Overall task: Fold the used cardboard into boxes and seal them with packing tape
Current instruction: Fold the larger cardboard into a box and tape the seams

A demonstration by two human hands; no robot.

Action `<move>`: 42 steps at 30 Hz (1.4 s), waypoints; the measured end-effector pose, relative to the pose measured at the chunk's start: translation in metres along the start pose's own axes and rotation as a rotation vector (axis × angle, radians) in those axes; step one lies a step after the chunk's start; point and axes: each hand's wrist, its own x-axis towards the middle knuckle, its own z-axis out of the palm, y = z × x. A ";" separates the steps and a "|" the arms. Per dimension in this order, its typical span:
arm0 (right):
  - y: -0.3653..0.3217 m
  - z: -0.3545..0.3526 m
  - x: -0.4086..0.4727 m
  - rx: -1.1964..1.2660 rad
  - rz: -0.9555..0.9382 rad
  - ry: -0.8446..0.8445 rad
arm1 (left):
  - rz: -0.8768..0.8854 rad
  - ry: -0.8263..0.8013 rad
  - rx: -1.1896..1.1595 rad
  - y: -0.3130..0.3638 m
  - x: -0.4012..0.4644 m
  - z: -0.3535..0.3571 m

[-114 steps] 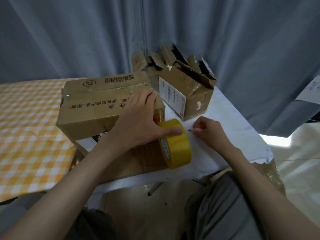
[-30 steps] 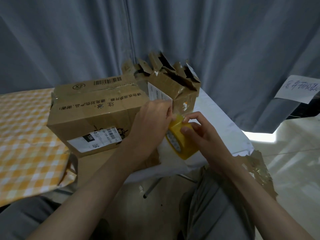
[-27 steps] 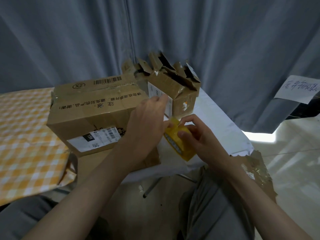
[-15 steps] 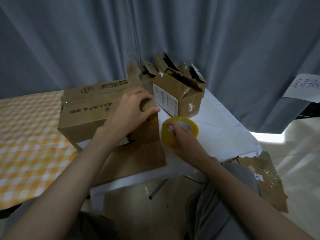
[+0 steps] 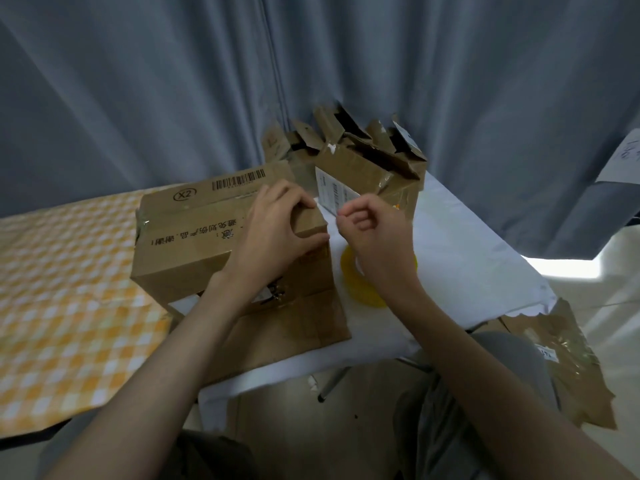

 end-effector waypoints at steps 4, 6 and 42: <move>-0.008 0.017 0.000 0.129 0.145 0.007 | 0.012 0.011 -0.015 0.000 -0.001 0.000; -0.006 0.023 0.000 0.172 0.198 0.025 | 0.018 0.008 0.001 0.000 -0.002 0.001; 0.001 0.031 0.009 -0.059 0.157 -0.017 | 0.264 -0.247 0.080 -0.025 0.021 -0.014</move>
